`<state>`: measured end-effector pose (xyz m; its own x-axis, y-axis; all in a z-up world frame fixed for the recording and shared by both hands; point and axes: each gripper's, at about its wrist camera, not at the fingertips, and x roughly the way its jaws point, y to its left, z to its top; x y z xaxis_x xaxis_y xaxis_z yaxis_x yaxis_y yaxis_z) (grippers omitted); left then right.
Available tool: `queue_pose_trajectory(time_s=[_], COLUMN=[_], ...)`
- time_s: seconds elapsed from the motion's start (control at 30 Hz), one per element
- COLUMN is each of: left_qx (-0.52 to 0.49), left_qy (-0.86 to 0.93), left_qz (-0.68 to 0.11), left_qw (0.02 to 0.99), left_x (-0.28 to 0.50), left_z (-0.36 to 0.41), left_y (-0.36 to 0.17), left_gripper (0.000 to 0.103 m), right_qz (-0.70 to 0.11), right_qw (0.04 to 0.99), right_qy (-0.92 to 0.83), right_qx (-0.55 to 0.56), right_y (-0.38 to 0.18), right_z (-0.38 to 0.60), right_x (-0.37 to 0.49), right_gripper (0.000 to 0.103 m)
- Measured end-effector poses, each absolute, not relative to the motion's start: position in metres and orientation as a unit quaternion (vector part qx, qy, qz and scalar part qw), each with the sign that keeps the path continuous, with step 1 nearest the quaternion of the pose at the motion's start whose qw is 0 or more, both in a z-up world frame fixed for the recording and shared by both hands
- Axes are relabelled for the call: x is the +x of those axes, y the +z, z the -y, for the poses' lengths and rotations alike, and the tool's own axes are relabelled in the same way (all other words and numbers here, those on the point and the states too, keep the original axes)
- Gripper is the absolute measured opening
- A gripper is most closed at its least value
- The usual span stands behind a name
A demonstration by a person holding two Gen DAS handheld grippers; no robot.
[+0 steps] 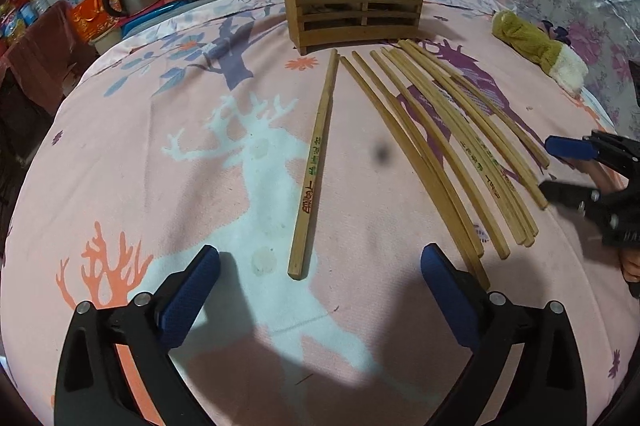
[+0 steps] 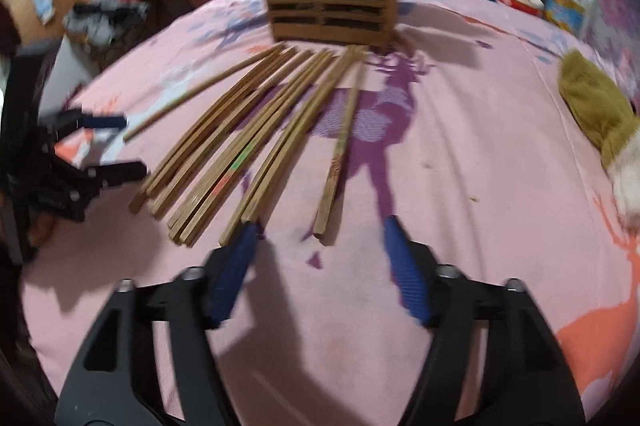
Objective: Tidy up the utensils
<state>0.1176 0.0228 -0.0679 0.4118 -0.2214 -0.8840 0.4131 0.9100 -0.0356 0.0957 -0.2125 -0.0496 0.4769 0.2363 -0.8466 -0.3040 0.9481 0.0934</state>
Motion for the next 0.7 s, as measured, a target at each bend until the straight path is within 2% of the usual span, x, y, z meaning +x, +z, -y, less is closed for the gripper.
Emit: queue_pose_trajectory(time_s=[0.03,0.1,0.13,0.2,0.23,0.3,0.33,0.4,0.47,0.53,0.7], left_qx=[0.091,0.089,0.090,0.085,0.079,0.079,0.082,0.090,0.092,0.088,0.065], left_qy=[-0.186,-0.177,-0.174,-0.169,-0.171,-0.171,-0.173,-0.179,-0.180,-0.176,-0.165], left_qz=[-0.505,-0.491,-0.486,-0.485,-0.486,-0.482,-0.480,-0.476,-0.475,-0.470,-0.419], left_qw=[0.838,0.849,0.852,0.854,0.854,0.856,0.856,0.856,0.857,0.860,0.890], left_x=[0.117,0.115,0.115,0.117,0.118,0.116,0.114,0.109,0.108,0.107,0.097], left_z=[-0.023,-0.026,-0.027,-0.030,-0.031,-0.032,-0.030,-0.026,-0.023,-0.025,-0.034], left_y=[-0.067,-0.062,-0.061,-0.061,-0.060,-0.059,-0.059,-0.057,-0.058,-0.056,-0.025], left_gripper=[0.097,0.073,0.067,0.051,0.049,0.037,0.034,0.015,0.007,0.006,0.006], right_qz=[-0.486,-0.485,-0.481,-0.478,-0.477,-0.474,-0.472,-0.470,-0.475,-0.477,-0.428], right_qw=[0.860,0.862,0.865,0.869,0.870,0.871,0.872,0.873,0.870,0.869,0.895], right_qy=[0.151,0.145,0.142,0.127,0.124,0.129,0.129,0.128,0.130,0.132,0.122], right_qx=[-0.043,-0.029,-0.014,0.000,0.001,-0.002,-0.006,-0.015,-0.017,-0.015,-0.022], right_y=[-0.049,-0.049,-0.047,-0.046,-0.046,-0.045,-0.044,-0.043,-0.045,-0.046,-0.022], right_z=[0.210,0.215,0.220,0.228,0.229,0.227,0.226,0.223,0.222,0.222,0.222], right_x=[0.095,0.095,0.094,0.094,0.094,0.093,0.093,0.092,0.093,0.094,0.081], right_gripper=[0.073,0.072,0.071,0.056,0.052,0.041,0.039,0.027,0.017,0.006,0.006])
